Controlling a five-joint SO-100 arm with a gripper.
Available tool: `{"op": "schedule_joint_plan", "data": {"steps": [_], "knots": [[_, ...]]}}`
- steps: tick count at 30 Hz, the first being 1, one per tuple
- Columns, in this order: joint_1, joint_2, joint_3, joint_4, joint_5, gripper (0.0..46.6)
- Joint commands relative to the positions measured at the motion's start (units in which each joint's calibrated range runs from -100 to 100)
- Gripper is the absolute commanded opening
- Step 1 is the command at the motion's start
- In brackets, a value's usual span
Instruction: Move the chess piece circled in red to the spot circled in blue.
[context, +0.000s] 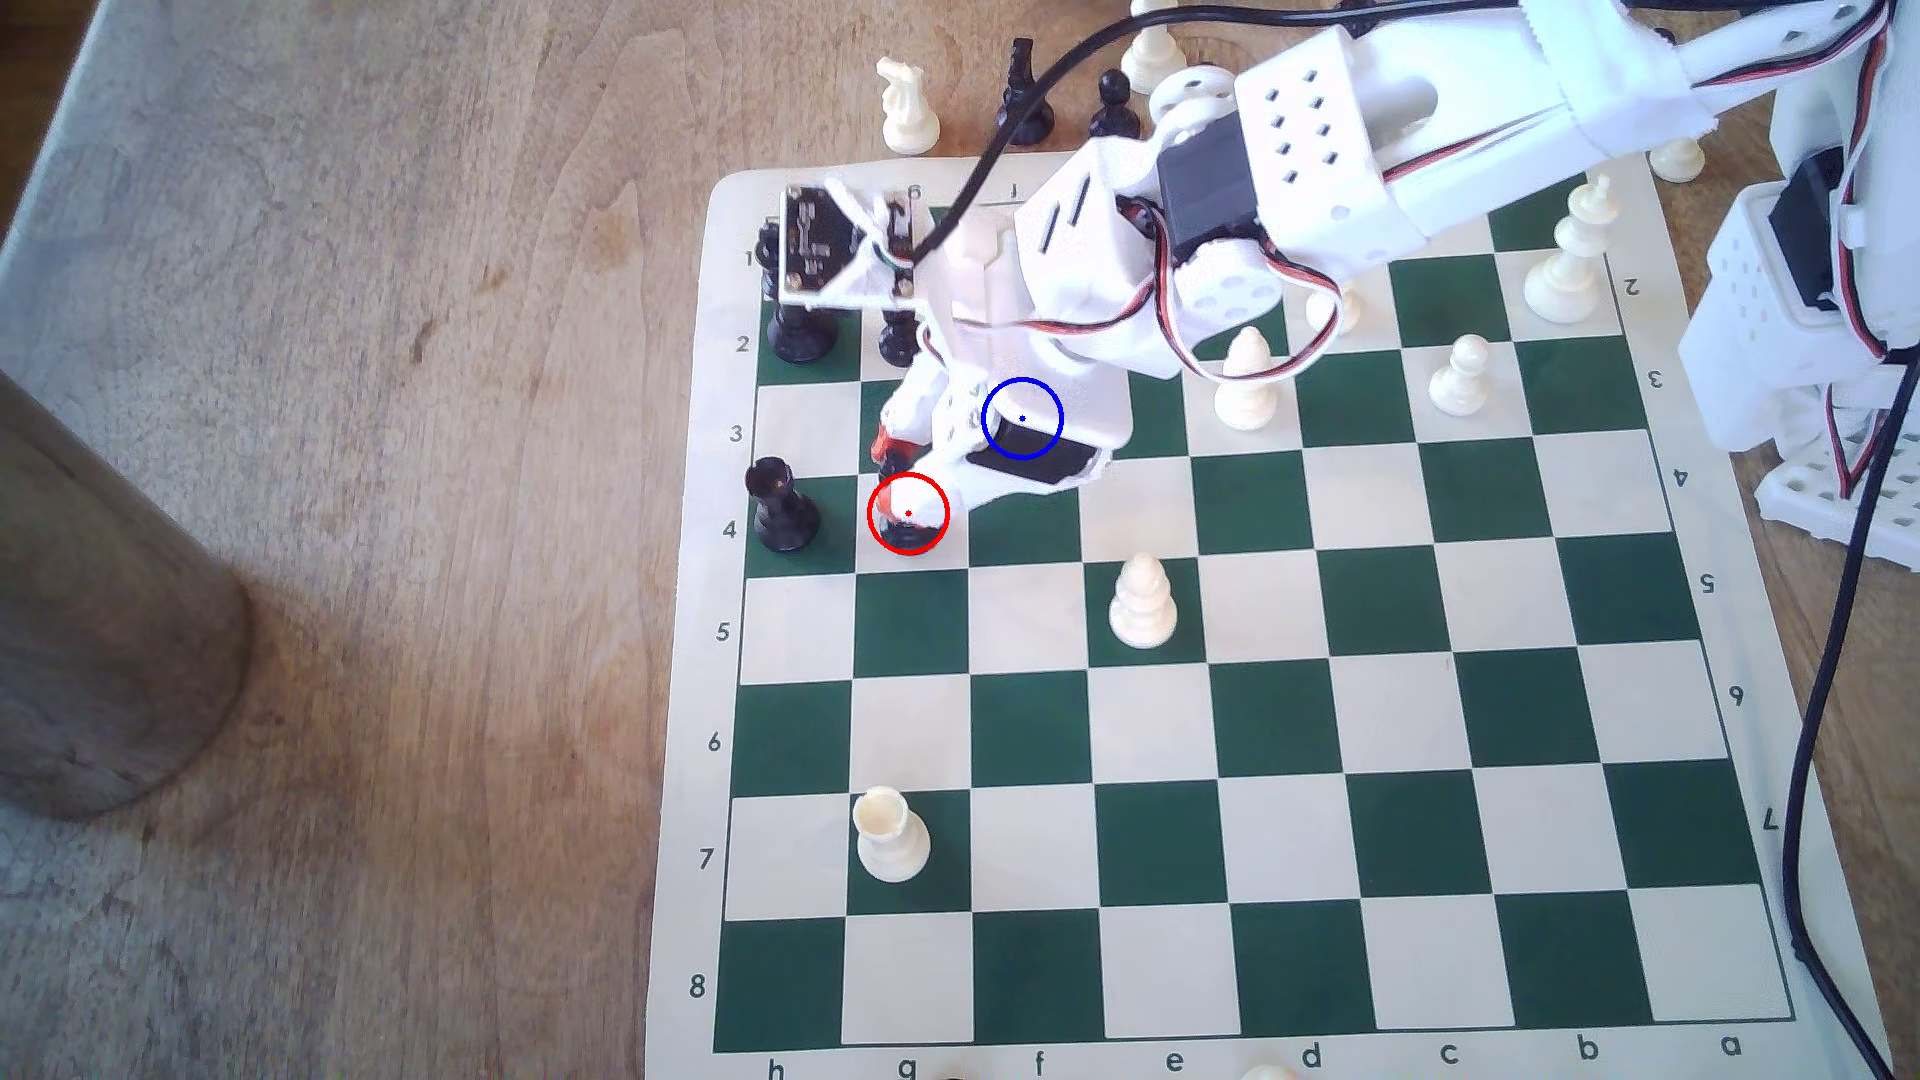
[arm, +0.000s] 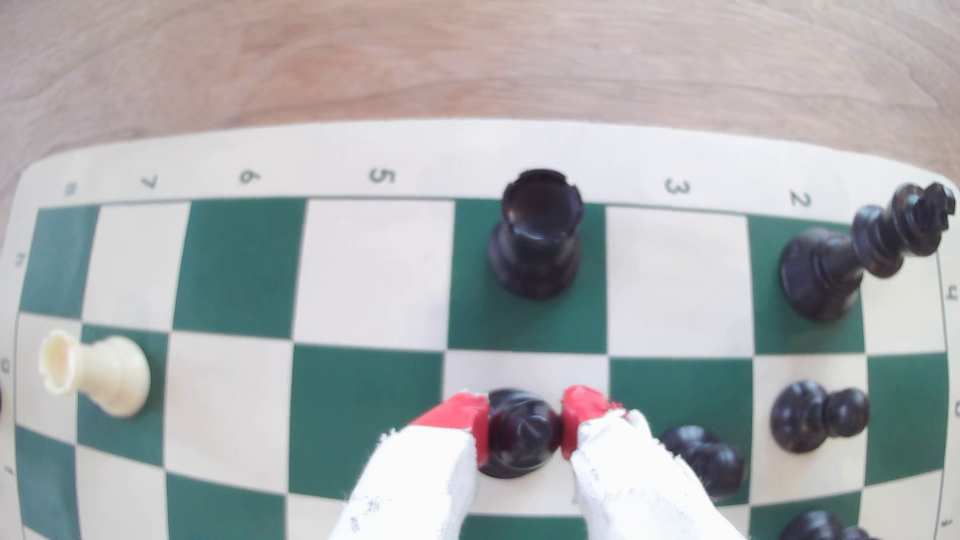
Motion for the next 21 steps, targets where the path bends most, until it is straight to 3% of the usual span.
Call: {"op": "schedule_joint_plan", "data": {"steps": [1, 12, 21], "knots": [[-0.2, -2.9, -5.7, -0.5, -0.4, 0.3], [-0.6, -11.2, -8.6, 7.6, -1.4, 0.3], [1.1, -24.0, -0.8, 12.9, -1.5, 0.2]]}}
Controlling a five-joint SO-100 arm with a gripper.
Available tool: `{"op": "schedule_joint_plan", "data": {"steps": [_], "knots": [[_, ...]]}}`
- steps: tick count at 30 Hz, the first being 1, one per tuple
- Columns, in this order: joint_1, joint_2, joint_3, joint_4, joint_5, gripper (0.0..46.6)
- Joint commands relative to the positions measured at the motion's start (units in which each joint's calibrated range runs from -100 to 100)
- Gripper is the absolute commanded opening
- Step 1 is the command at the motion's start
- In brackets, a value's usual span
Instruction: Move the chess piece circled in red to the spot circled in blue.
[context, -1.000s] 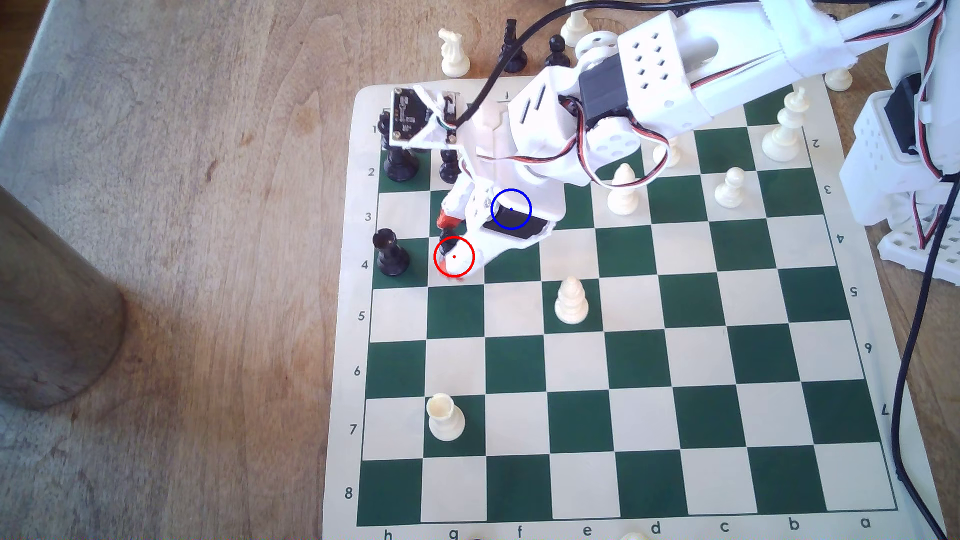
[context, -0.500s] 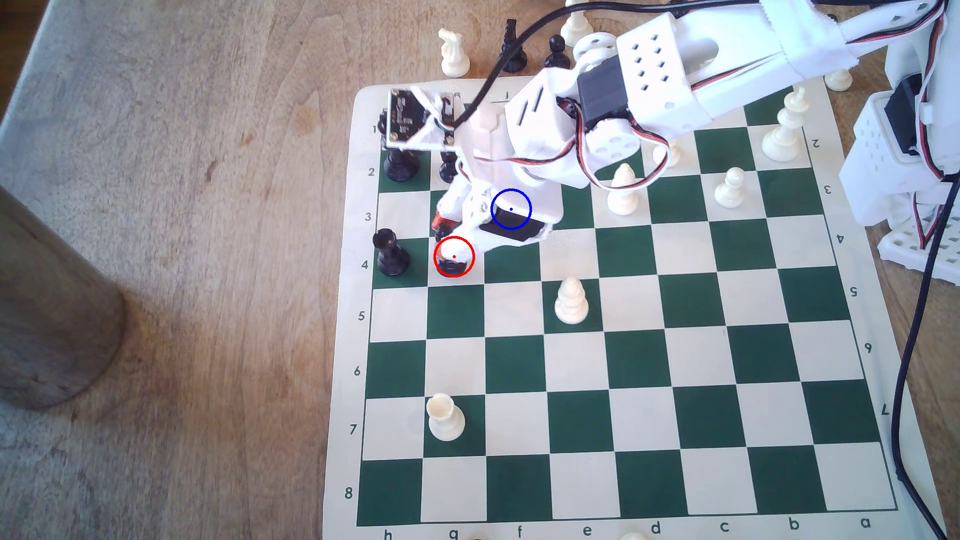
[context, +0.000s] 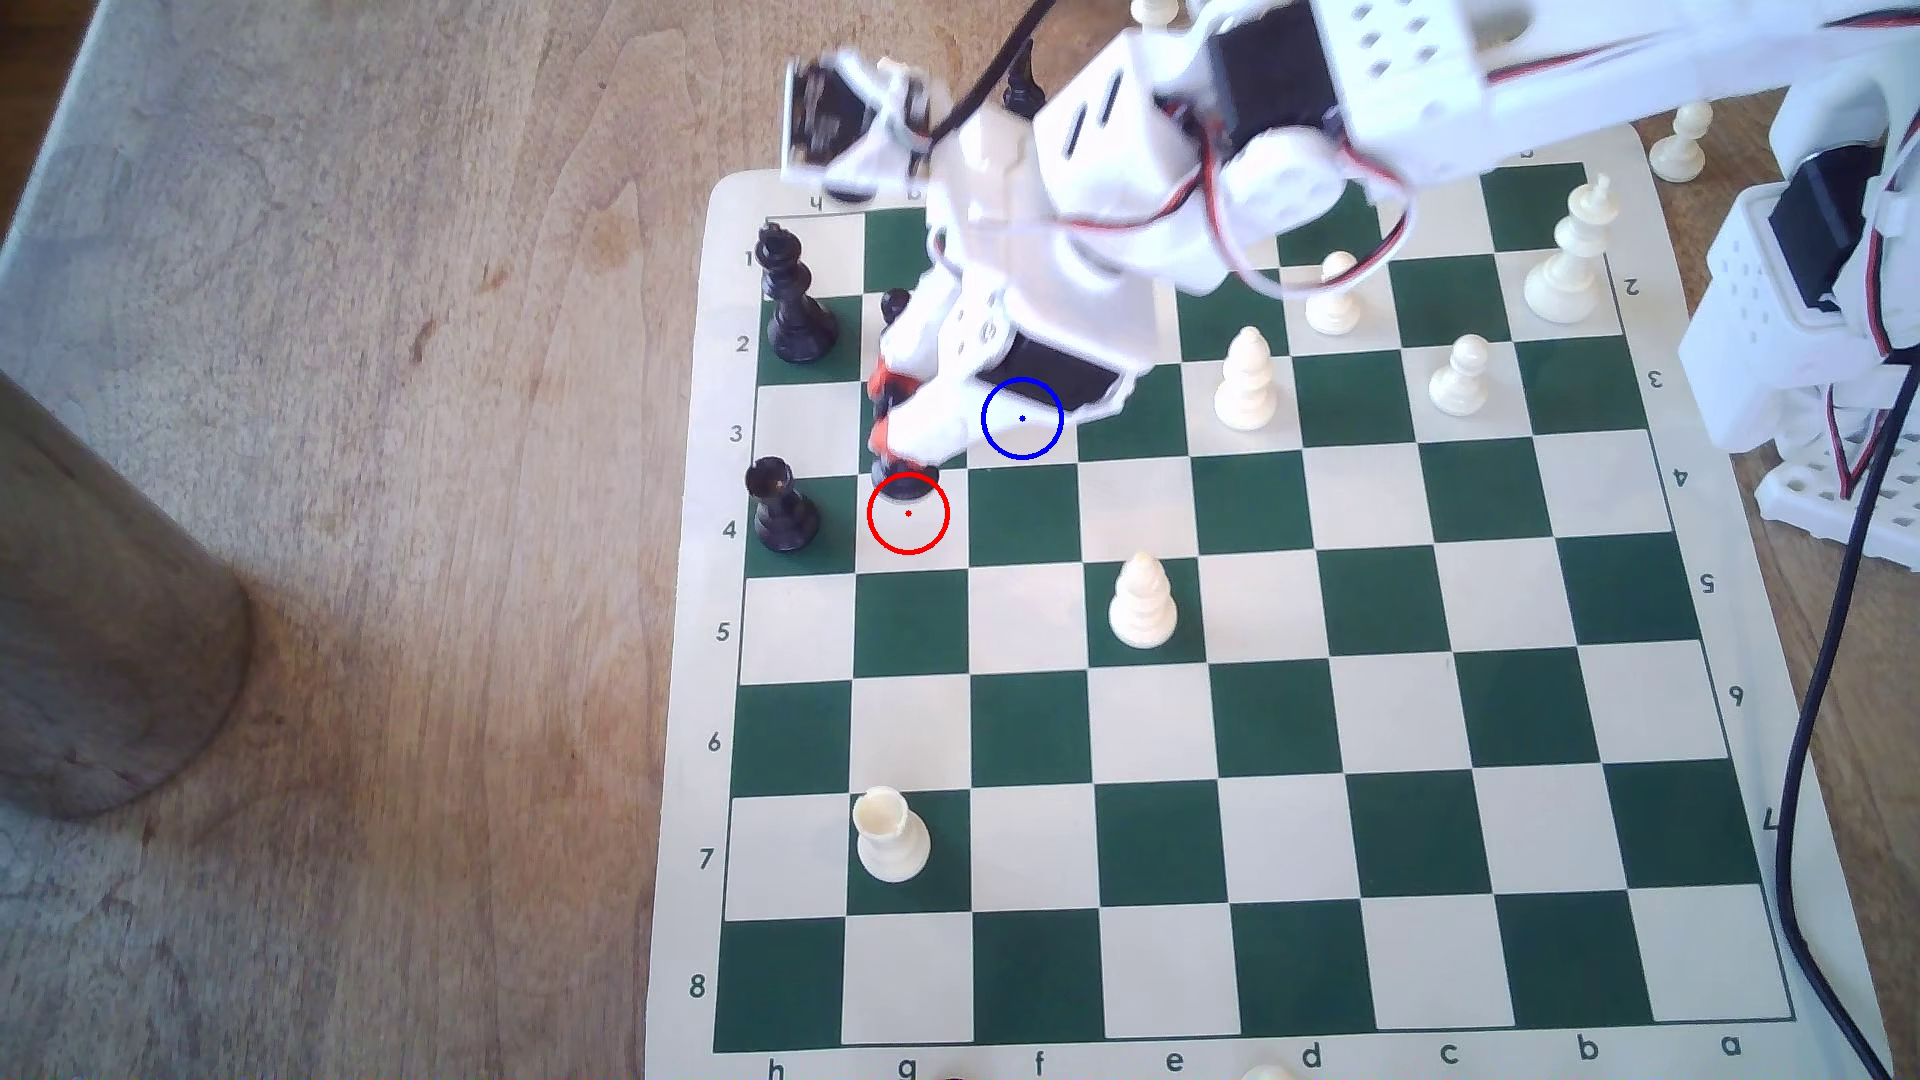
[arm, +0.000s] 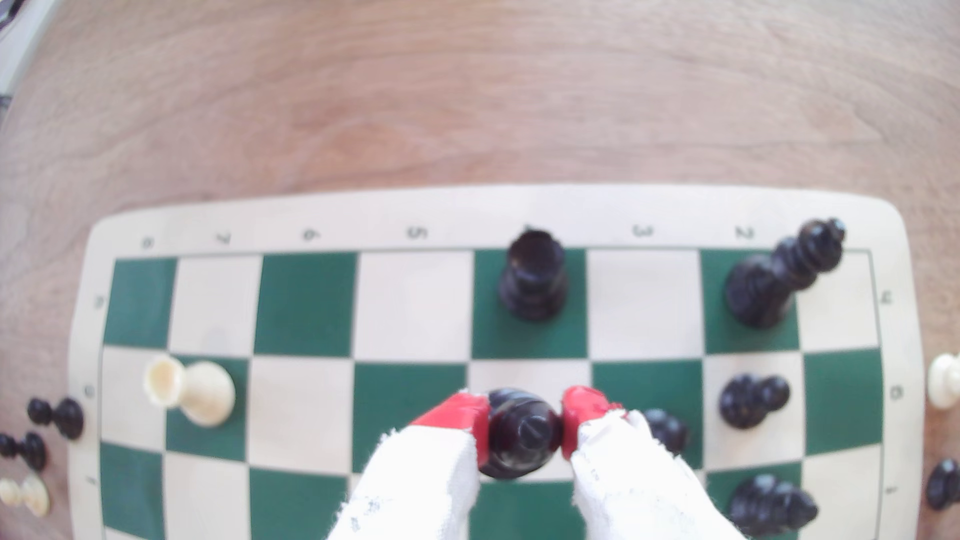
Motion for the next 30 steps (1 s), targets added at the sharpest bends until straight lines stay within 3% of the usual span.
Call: {"op": "schedule_joint_plan", "data": {"steps": [1, 9, 19, 30], "knots": [[1.6, -12.7, 4.3, 0.7, -0.1, 0.2], [3.7, -14.7, 12.0, -0.7, 0.2, 0.2], [8.3, -7.4, 11.2, -2.6, 0.9, 0.3], [9.0, -0.2, 8.5, -4.5, 1.0, 0.3]]}}
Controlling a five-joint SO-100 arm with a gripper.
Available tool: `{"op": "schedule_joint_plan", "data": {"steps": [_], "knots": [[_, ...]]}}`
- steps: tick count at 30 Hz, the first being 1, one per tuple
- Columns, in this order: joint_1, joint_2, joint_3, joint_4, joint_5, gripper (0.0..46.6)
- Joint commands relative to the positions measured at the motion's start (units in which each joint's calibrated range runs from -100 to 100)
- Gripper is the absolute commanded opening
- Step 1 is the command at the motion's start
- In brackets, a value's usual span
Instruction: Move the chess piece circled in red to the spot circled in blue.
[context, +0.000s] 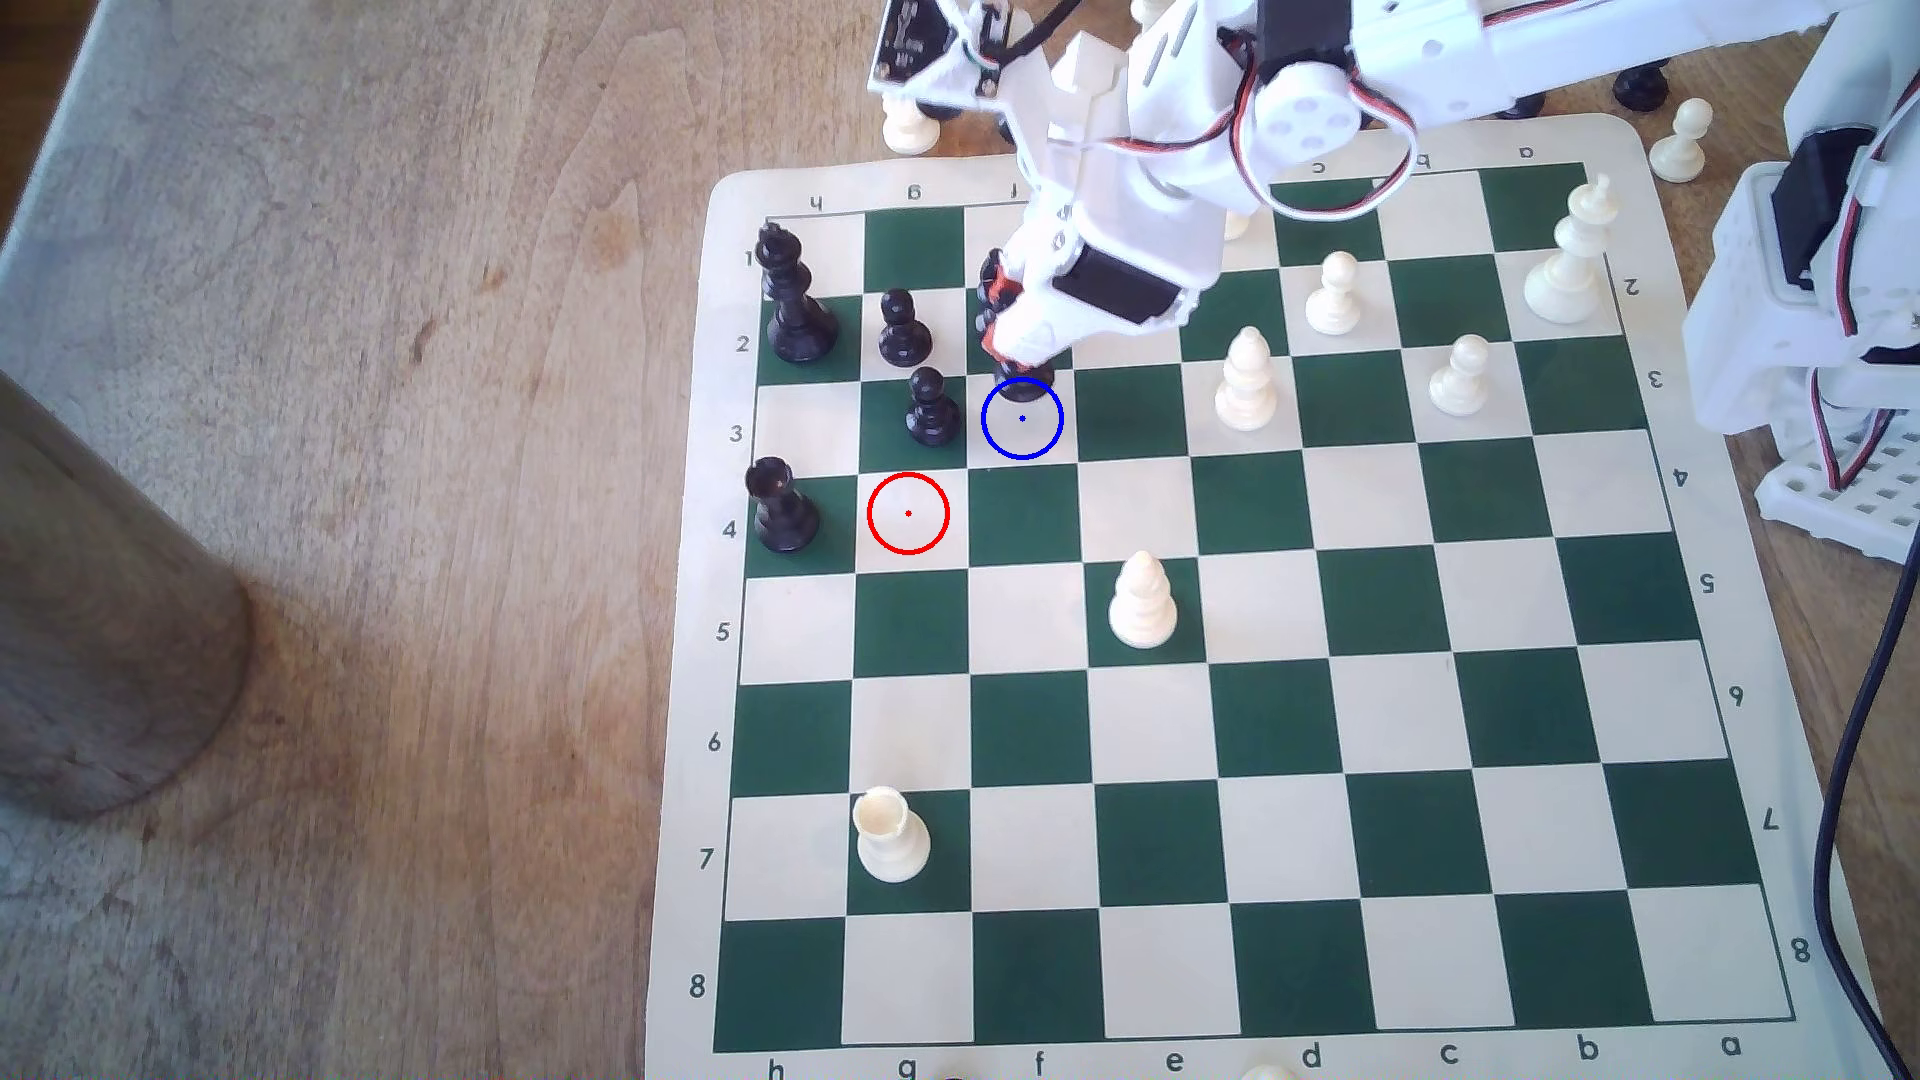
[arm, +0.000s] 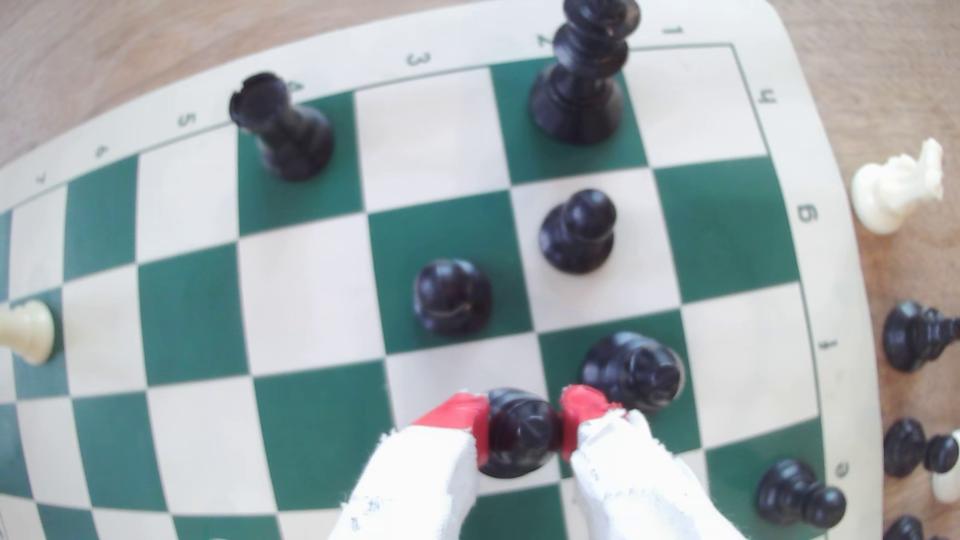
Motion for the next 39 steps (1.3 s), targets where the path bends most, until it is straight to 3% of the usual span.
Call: {"op": "schedule_joint_plan", "data": {"steps": [1, 31, 34, 39], "knots": [[0.1, 0.8, -5.2, -1.5, 0.1, 0.3], [-1.2, 3.5, -7.6, -1.3, -0.1, 0.3], [-1.2, 4.1, -7.9, -0.6, -0.1, 4.6], [-1.3, 4.4, -8.2, 0.4, 0.1, 5.2]]}}
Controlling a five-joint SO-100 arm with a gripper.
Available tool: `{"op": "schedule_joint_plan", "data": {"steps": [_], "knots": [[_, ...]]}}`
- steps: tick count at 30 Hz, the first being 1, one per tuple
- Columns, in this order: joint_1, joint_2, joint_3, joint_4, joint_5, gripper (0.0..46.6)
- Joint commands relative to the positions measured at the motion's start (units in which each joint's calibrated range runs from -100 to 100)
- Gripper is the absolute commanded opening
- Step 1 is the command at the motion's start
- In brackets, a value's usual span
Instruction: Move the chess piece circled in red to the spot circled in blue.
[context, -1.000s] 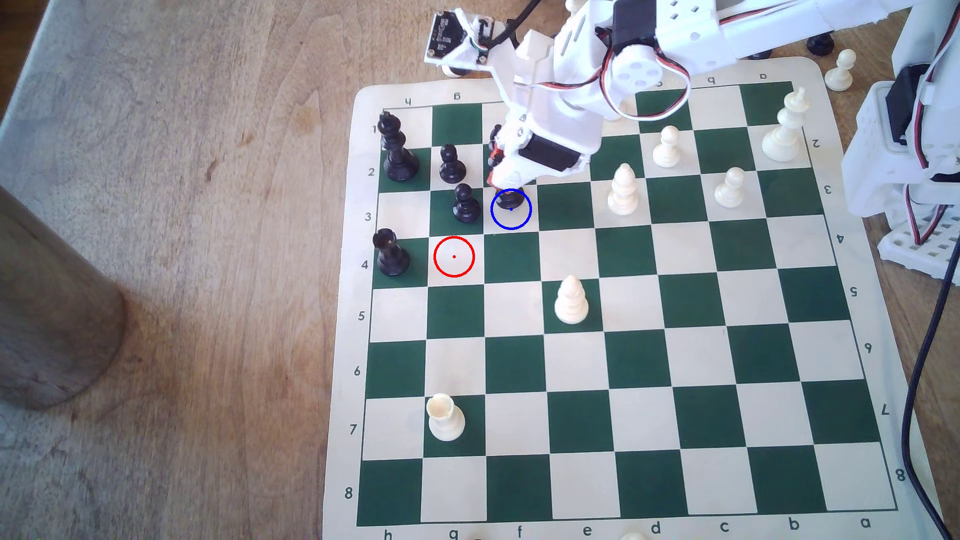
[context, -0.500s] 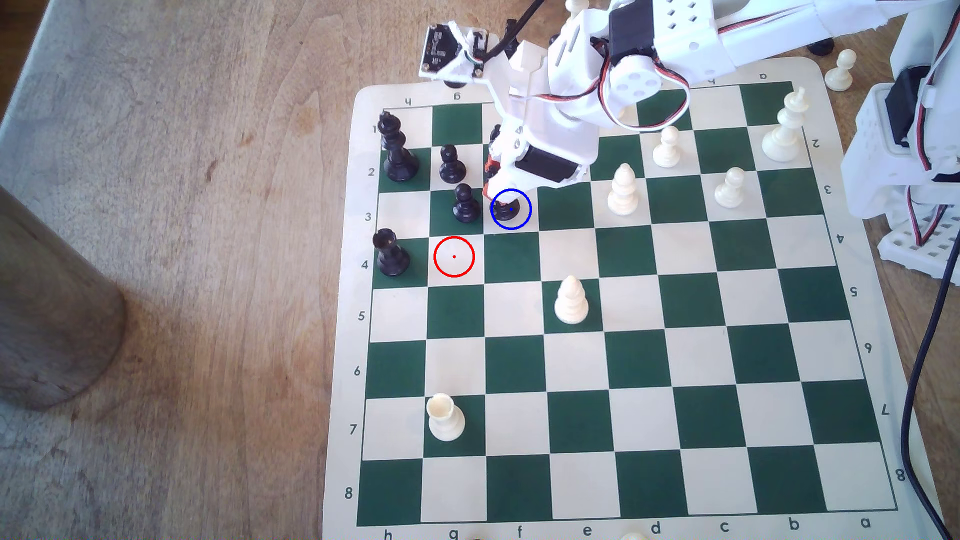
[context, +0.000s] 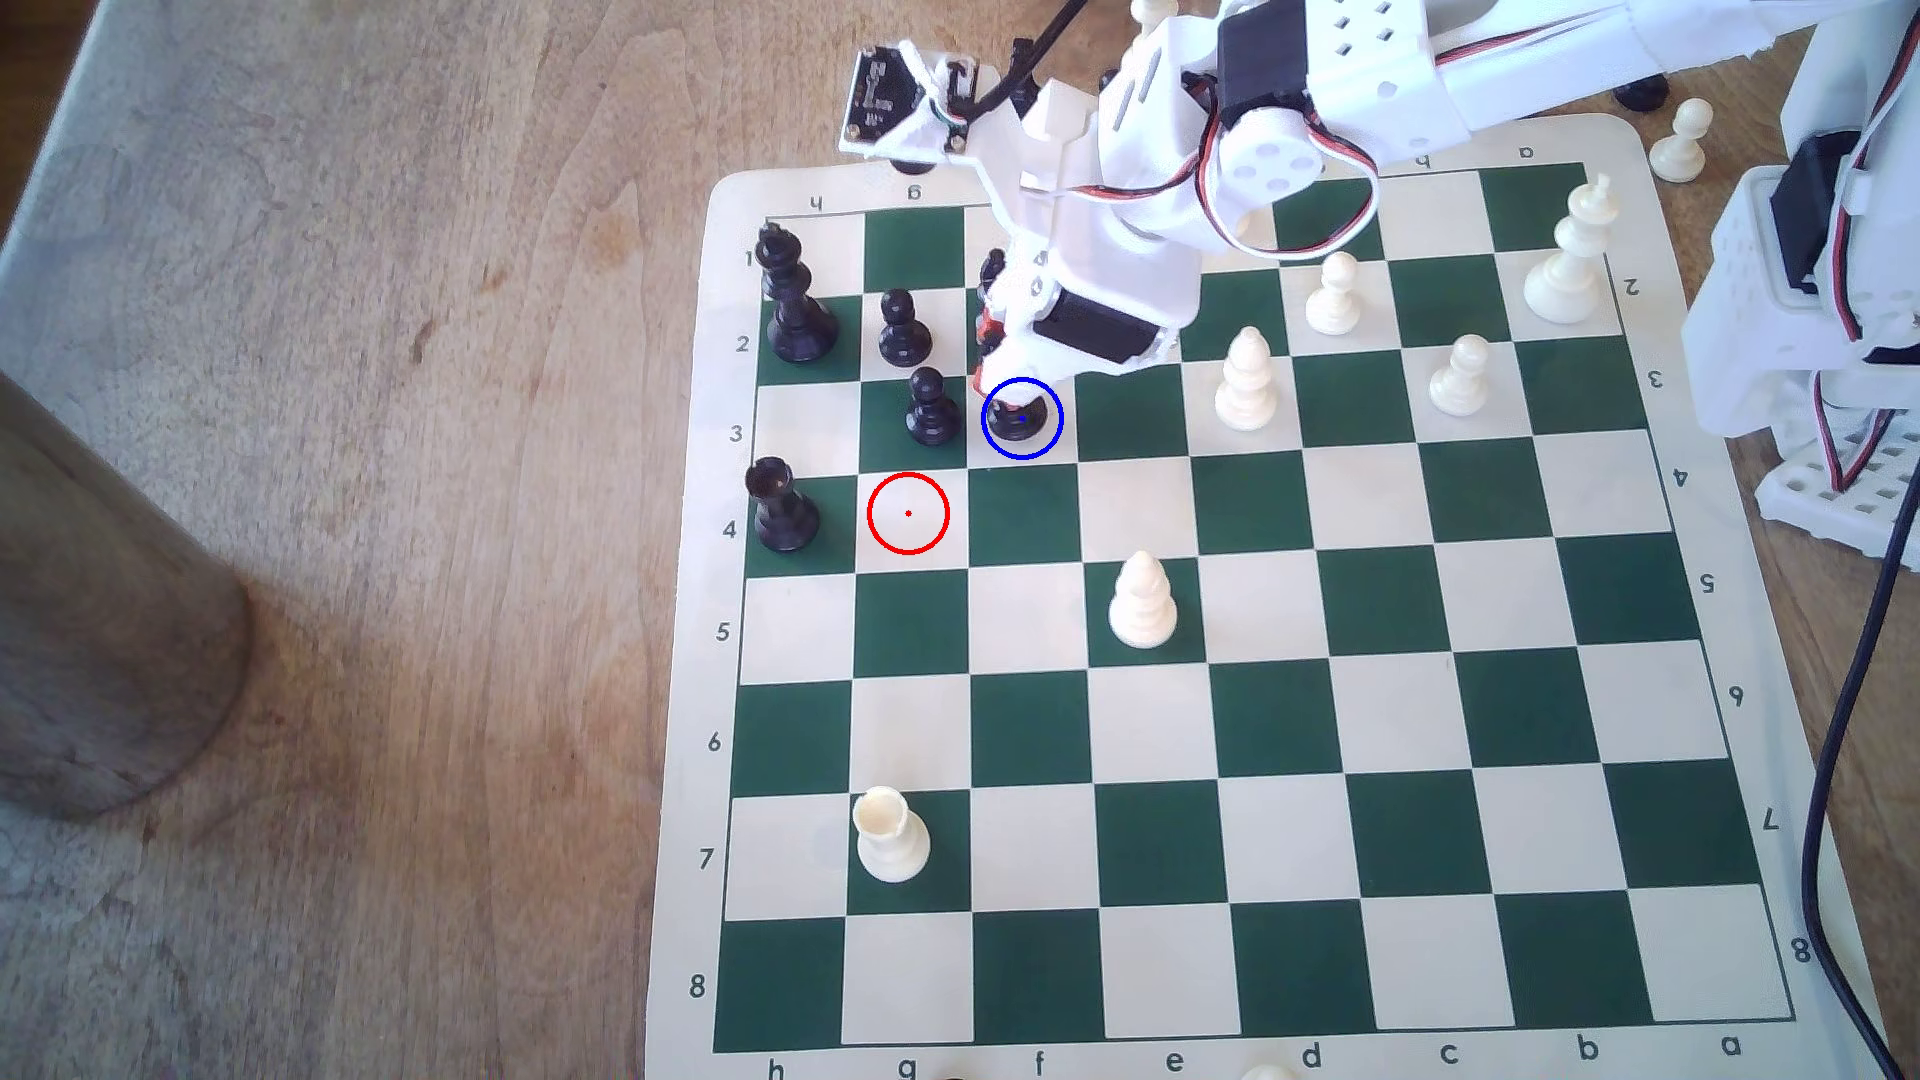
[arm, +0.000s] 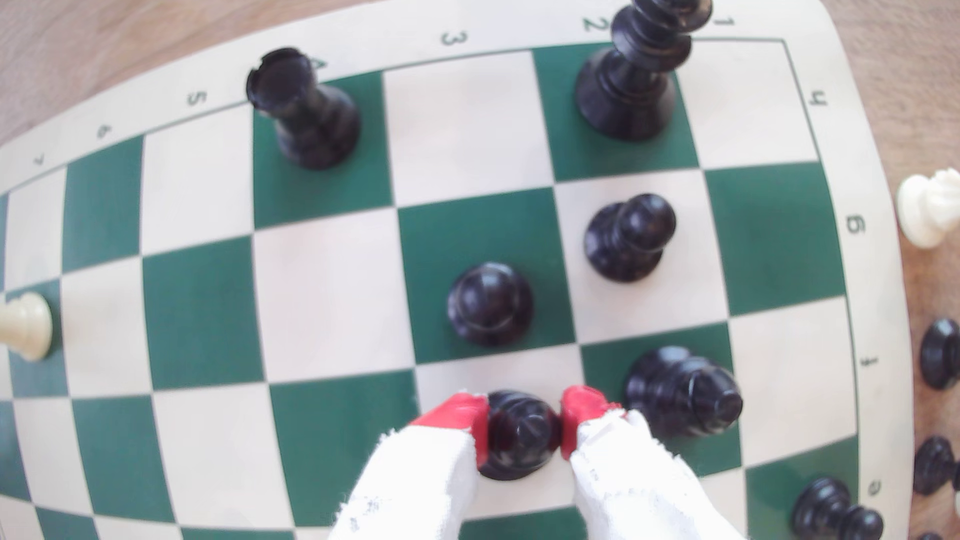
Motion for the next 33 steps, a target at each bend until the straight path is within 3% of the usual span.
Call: {"op": "schedule_joint_plan", "data": {"steps": [1, 9, 16, 33], "knots": [[0.3, -0.3, -4.8, 0.6, 0.2, 5.6], [0.0, -0.4, -4.8, 1.9, 0.0, 18.4], [-0.1, -2.5, -4.8, 5.4, -0.2, 23.2], [-3.0, -18.5, 1.5, 15.2, -1.1, 24.4]]}}
